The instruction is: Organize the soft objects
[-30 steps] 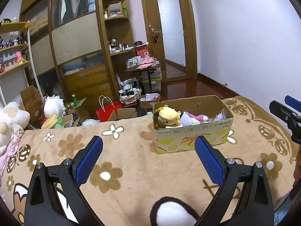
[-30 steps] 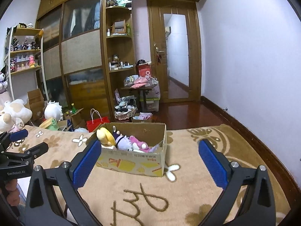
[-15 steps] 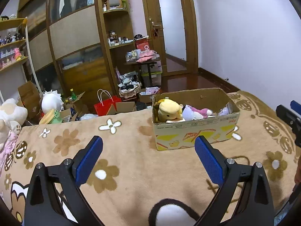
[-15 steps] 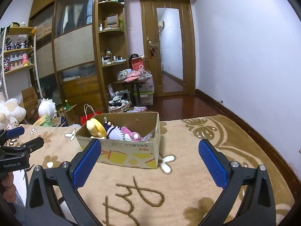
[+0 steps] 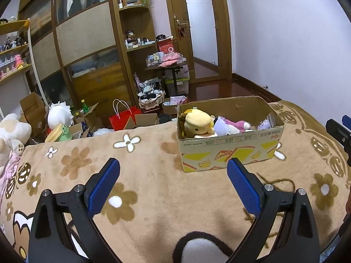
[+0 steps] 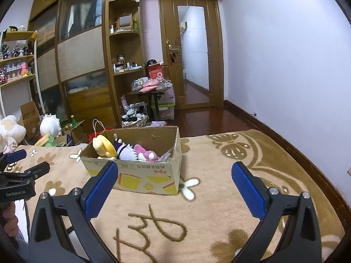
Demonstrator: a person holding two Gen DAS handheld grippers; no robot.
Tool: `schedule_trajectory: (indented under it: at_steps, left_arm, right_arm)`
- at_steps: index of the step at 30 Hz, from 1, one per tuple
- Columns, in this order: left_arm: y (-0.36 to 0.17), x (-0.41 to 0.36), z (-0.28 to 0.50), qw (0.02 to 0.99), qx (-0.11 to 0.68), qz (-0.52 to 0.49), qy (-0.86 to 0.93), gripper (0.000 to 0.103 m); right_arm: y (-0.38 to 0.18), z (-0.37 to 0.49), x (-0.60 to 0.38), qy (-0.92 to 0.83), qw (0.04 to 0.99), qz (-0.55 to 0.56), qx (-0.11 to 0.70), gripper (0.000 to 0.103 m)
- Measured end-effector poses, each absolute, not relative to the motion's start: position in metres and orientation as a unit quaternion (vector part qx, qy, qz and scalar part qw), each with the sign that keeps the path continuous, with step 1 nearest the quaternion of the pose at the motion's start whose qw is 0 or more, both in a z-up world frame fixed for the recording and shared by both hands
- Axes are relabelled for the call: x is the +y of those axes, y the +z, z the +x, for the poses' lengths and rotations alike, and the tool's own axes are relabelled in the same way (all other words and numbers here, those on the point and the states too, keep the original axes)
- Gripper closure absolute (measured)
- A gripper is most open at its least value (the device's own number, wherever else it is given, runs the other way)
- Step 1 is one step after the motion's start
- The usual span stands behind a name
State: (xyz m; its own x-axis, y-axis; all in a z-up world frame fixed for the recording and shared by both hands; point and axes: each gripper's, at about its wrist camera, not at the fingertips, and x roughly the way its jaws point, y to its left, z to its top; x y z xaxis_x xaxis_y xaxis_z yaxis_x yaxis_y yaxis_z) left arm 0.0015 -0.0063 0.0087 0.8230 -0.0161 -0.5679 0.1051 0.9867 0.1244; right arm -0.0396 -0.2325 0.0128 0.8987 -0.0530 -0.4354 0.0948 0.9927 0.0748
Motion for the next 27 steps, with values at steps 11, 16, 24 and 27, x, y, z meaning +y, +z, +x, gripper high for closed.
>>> schedule_trajectory:
  at_steps: [11,16,24,27]
  left_arm:
    - [0.0099,-0.0054,0.0003,0.95,0.299,0.078,-0.032,0.006]
    - [0.0098,-0.0056,0.0004,0.95,0.3,0.079,-0.033,0.006]
    - [0.01,-0.005,0.0003,0.95,0.3,0.077,-0.032,0.006]
    - [0.01,-0.0051,0.0003,0.95,0.3,0.077,-0.033,0.006]
  right_arm:
    - [0.0112,-0.0384,-0.2343,-0.04,0.973,0.048,0.221,0.0]
    - [0.0108,-0.0382,-0.2348,-0.039,0.973,0.049,0.222,0.0]
    - [0.0111,-0.0388,-0.2349,-0.04,0.973,0.049,0.221,0.0]
    - [0.0092,-0.0391,-0.2344,-0.041,0.973,0.051,0.22,0.0]
